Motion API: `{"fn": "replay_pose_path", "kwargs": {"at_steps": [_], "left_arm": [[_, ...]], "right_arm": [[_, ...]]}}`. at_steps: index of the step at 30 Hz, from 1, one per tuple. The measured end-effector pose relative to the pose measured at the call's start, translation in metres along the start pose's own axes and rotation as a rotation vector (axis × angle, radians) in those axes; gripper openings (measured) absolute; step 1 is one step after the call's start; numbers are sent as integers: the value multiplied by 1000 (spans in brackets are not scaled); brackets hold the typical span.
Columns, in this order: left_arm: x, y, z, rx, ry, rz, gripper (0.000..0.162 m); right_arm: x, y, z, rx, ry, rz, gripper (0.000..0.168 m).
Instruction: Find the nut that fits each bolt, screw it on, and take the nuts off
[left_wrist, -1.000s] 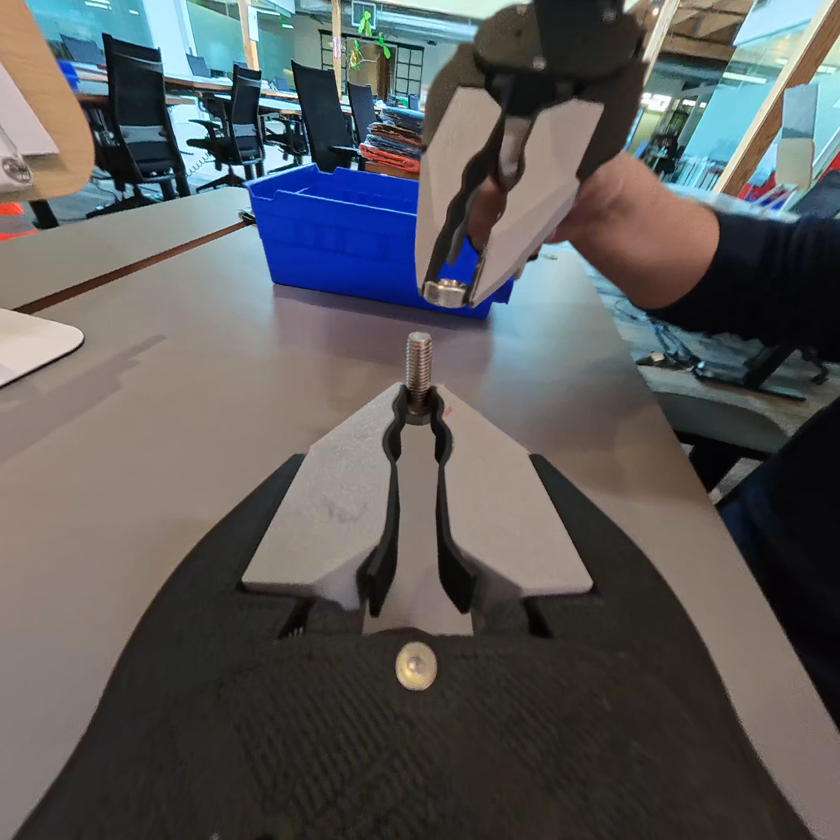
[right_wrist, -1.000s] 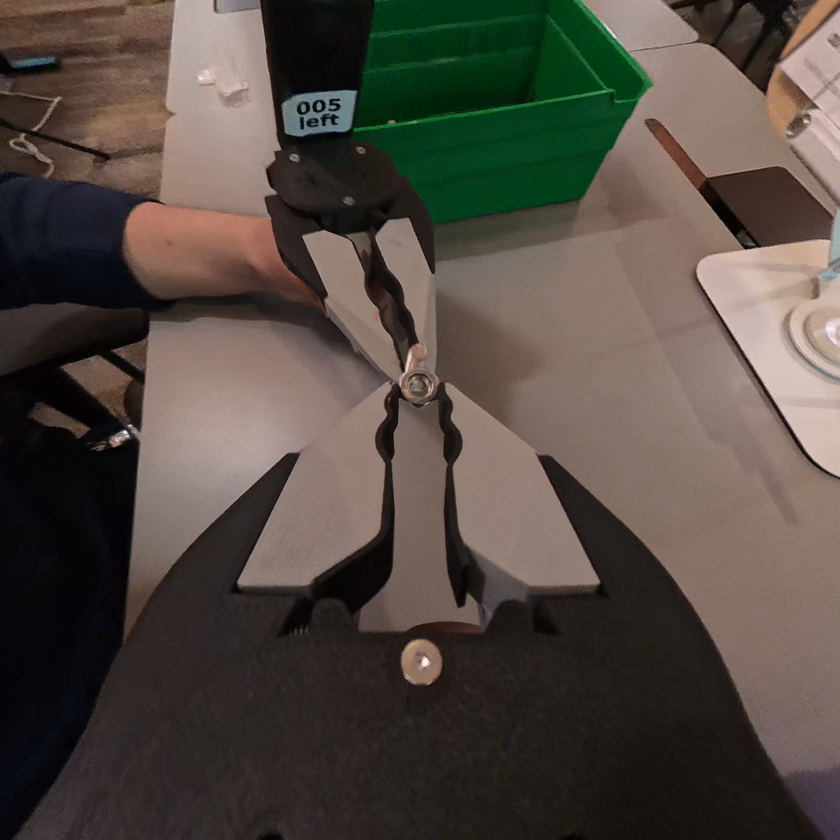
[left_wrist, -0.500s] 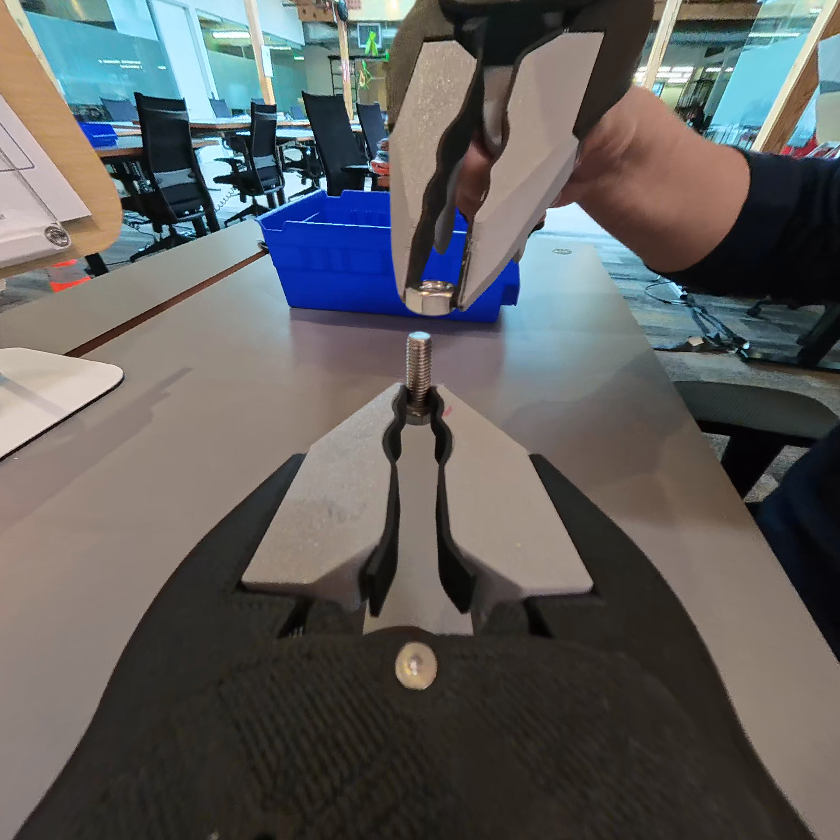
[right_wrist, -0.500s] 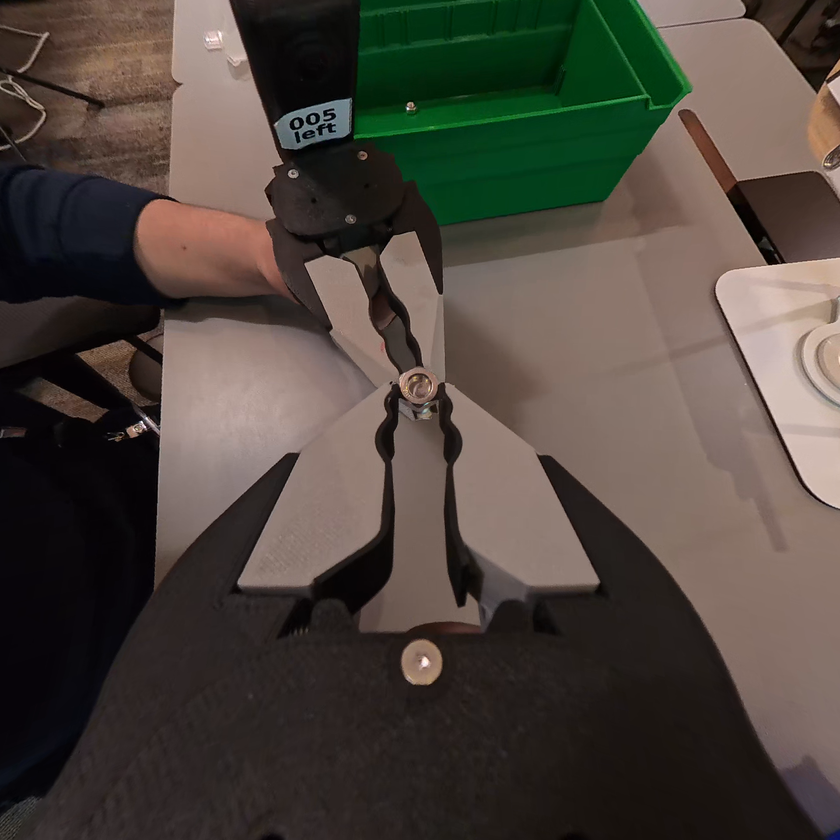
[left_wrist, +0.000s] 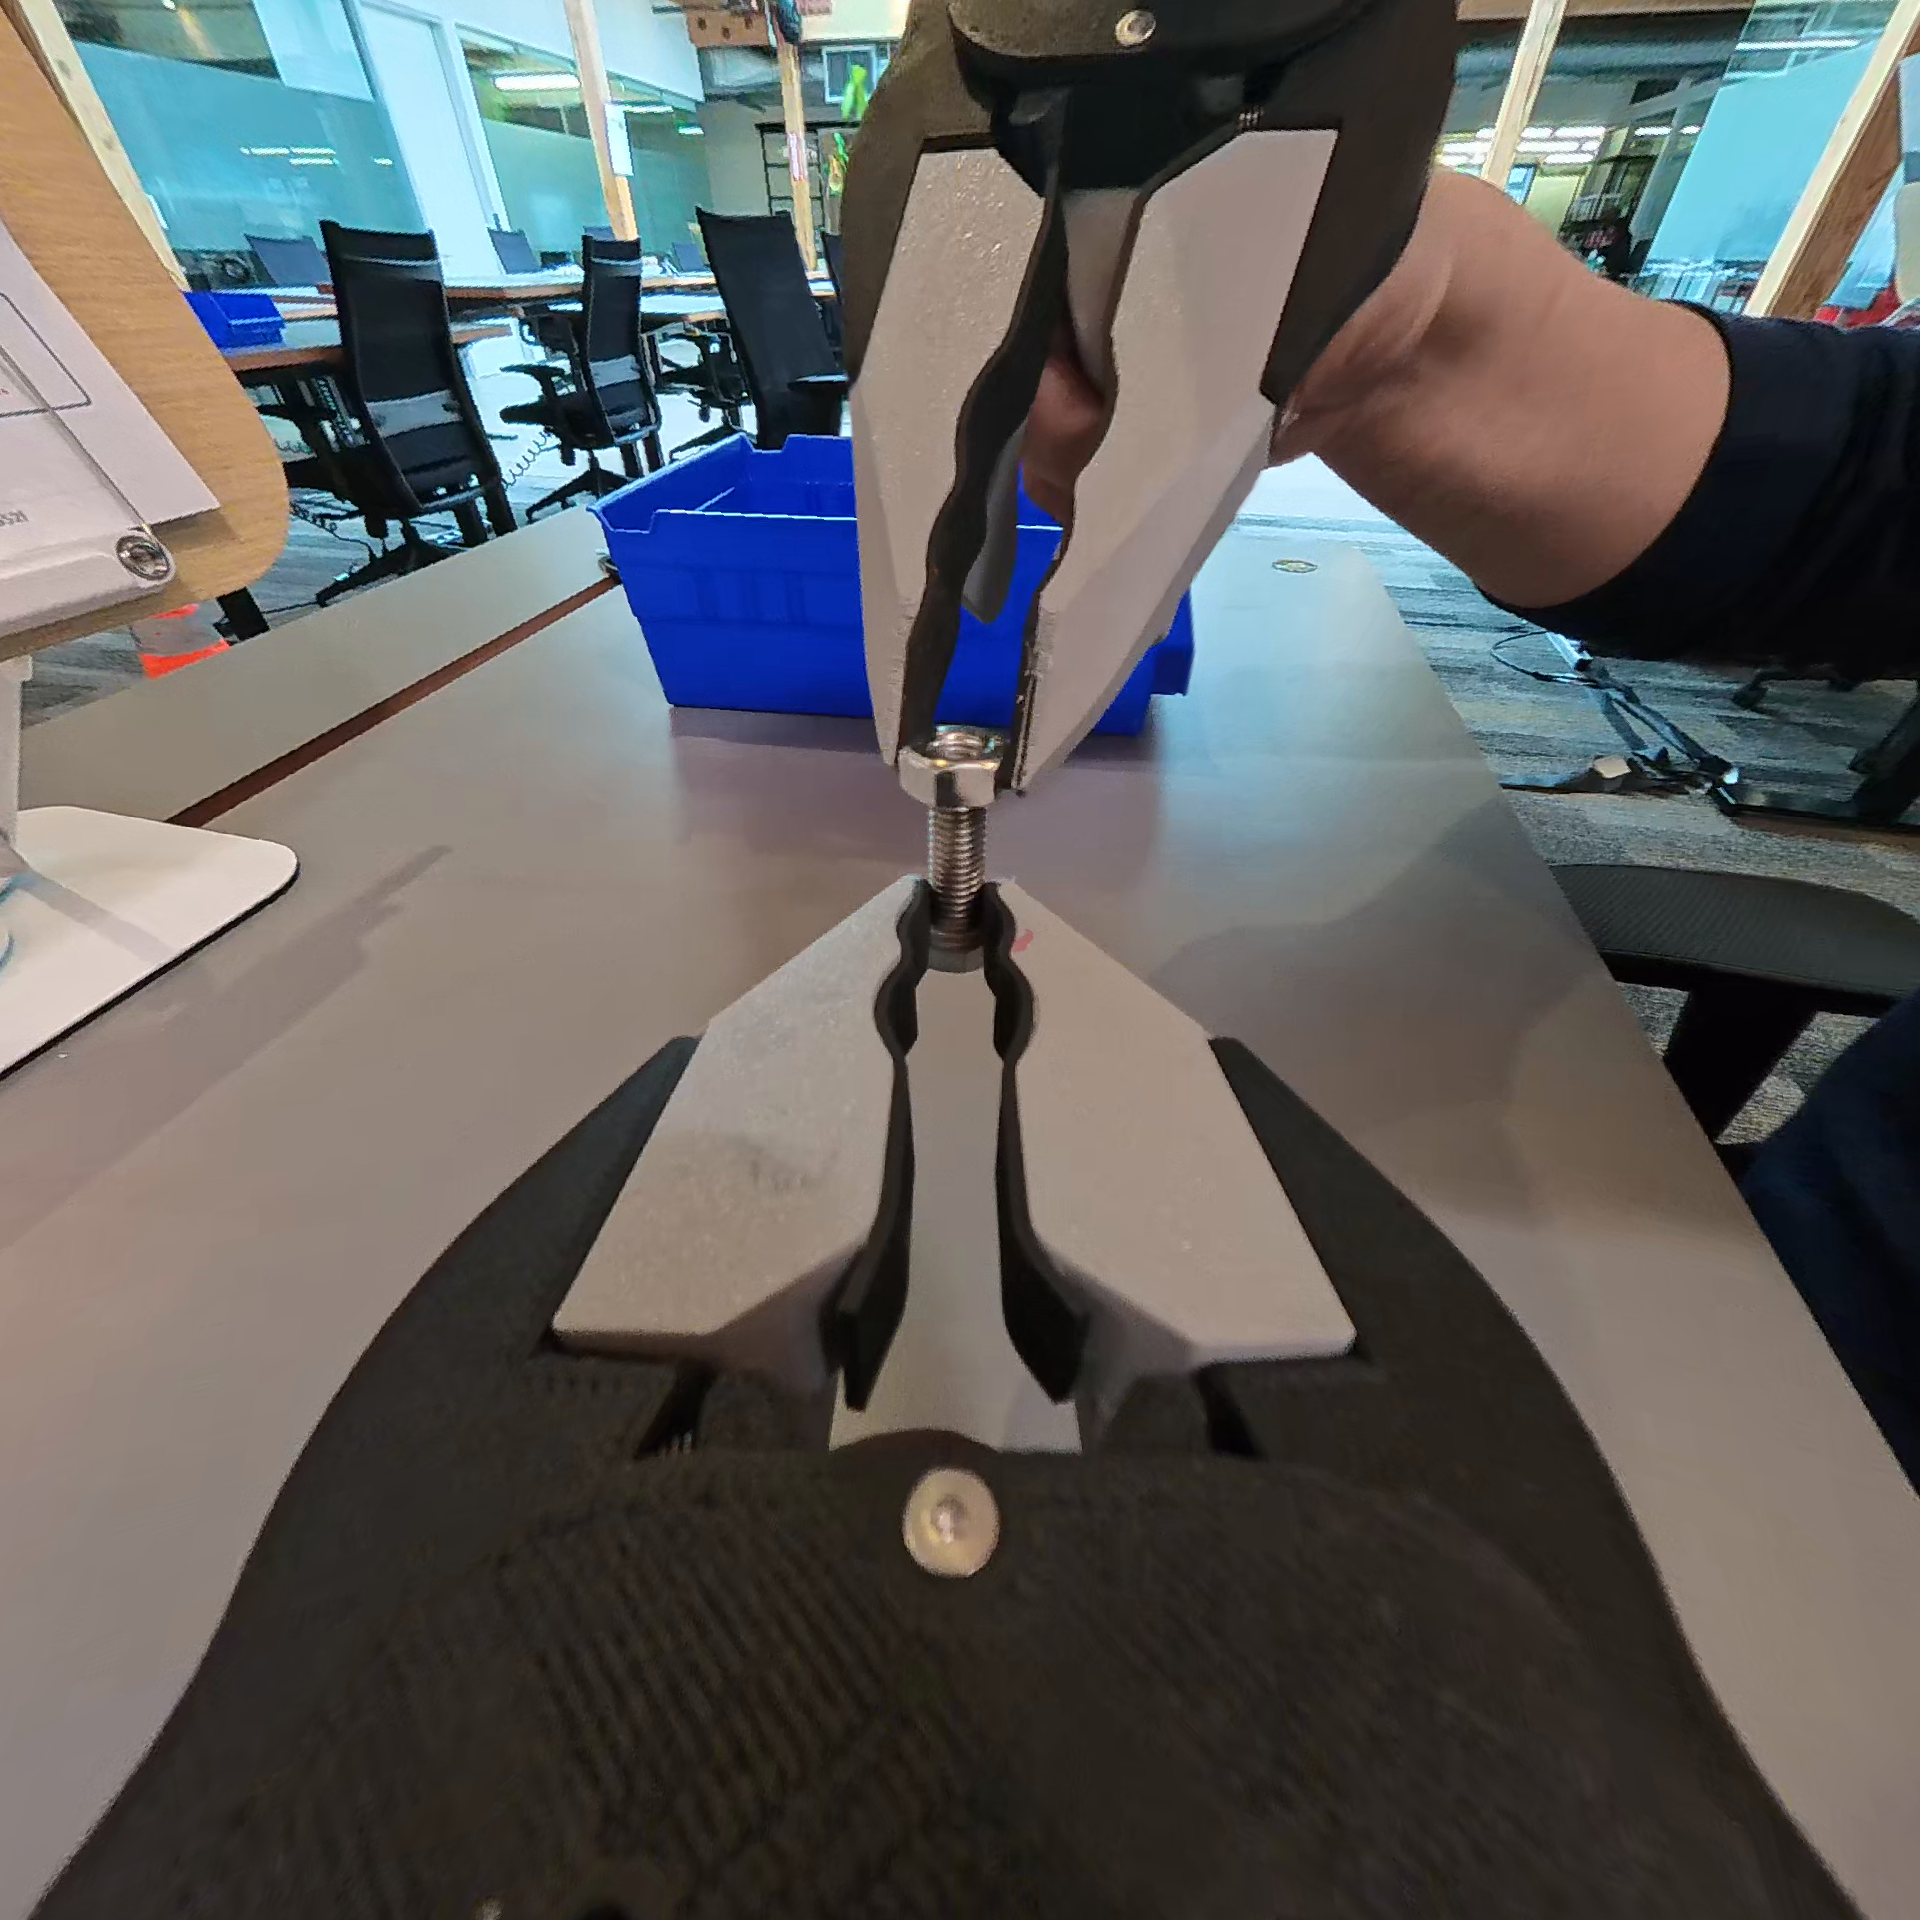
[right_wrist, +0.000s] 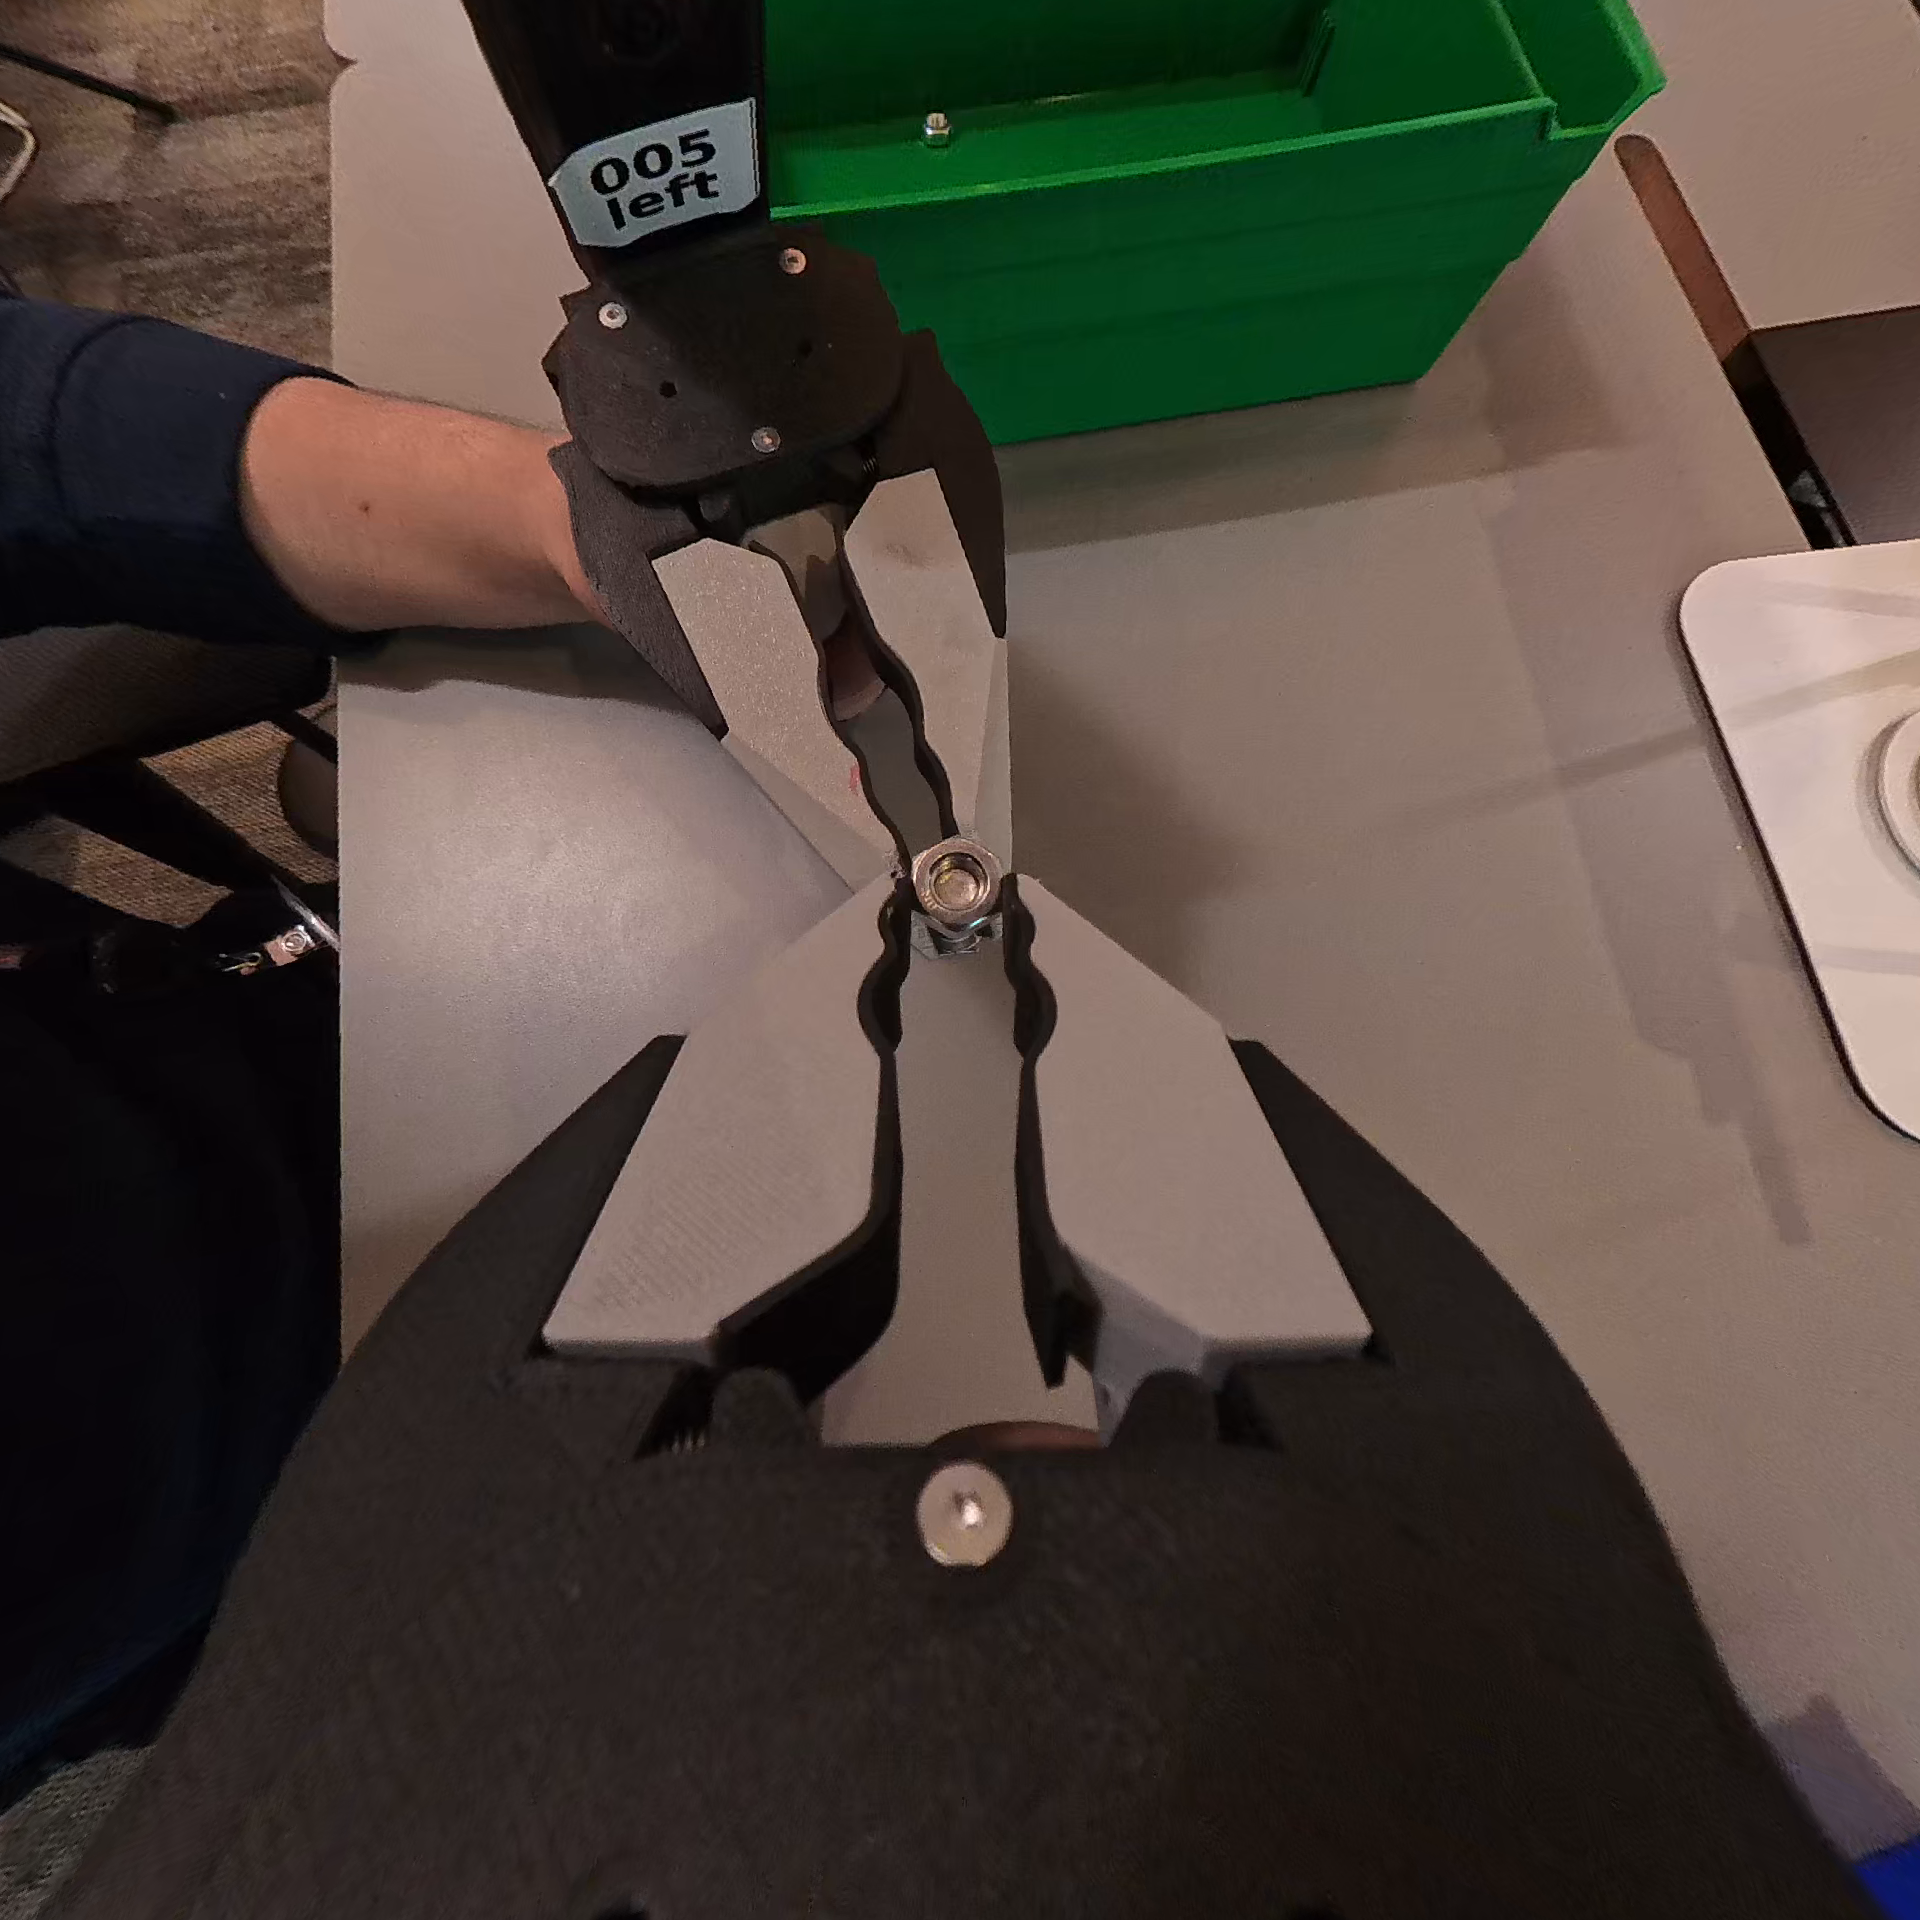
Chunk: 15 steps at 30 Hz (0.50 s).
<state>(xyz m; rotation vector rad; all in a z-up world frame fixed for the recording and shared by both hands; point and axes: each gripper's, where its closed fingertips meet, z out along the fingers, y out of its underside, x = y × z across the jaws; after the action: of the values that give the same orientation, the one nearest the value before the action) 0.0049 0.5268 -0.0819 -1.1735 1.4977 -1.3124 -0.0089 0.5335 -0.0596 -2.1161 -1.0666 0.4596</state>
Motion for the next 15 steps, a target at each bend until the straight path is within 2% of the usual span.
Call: {"fn": "replay_pose_path", "kwargs": {"at_steps": [9, 15], "left_arm": [[-1, 1, 1, -2, 0, -12, 7], [1, 4, 2, -16, 4, -7, 7]], "right_arm": [[1, 0, 1, 34, -15, 21, 14], [0, 4, 1, -28, -16, 3, 14]]}}
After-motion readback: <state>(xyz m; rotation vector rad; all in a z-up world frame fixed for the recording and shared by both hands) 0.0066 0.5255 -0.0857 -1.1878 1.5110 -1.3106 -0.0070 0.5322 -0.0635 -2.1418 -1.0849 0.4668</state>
